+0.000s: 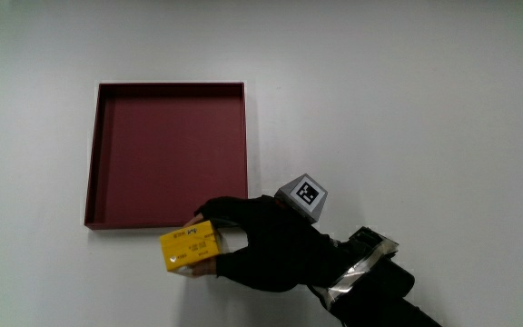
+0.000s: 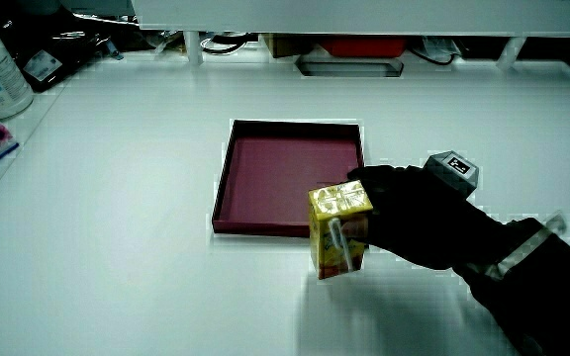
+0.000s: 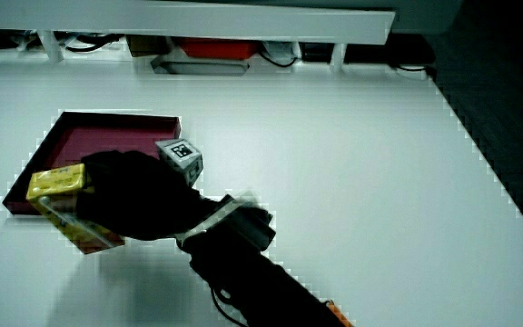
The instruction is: Place ice redtea
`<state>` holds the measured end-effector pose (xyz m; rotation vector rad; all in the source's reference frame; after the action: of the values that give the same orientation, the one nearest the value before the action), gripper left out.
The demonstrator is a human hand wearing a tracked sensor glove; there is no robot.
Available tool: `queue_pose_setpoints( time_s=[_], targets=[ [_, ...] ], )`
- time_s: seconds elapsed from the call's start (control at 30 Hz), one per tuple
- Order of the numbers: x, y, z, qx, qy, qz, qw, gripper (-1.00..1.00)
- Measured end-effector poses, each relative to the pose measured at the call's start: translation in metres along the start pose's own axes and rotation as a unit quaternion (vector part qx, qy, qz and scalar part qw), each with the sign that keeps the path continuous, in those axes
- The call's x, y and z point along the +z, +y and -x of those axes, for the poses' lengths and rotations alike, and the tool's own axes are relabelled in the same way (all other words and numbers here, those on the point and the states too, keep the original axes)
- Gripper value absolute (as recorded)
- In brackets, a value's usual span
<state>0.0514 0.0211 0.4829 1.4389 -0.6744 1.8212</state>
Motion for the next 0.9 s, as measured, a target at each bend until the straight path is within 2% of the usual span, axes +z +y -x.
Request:
queue_pose_setpoints(
  time_s=[0.1, 0.27, 0.47, 0.8, 0.9],
  targets=[
    [-0.004, -0.001, -0.008, -0.009, 0.018, 0.009, 0.9998, 0.0],
    [-0.007, -0.004, -0.026, -0.029, 0.025, 0.022, 0.999, 0.0],
    [-0.005, -0.01, -0.038, -0.029, 0.071, 0.02, 0.9969, 0.0],
    [-0.004, -0.011, -0.045, -0.035, 0.081, 0.023, 0.9958, 0.0],
    [-0.005, -0.011, -0.045, -0.035, 0.085, 0.024, 0.9955, -0.14]
  ],
)
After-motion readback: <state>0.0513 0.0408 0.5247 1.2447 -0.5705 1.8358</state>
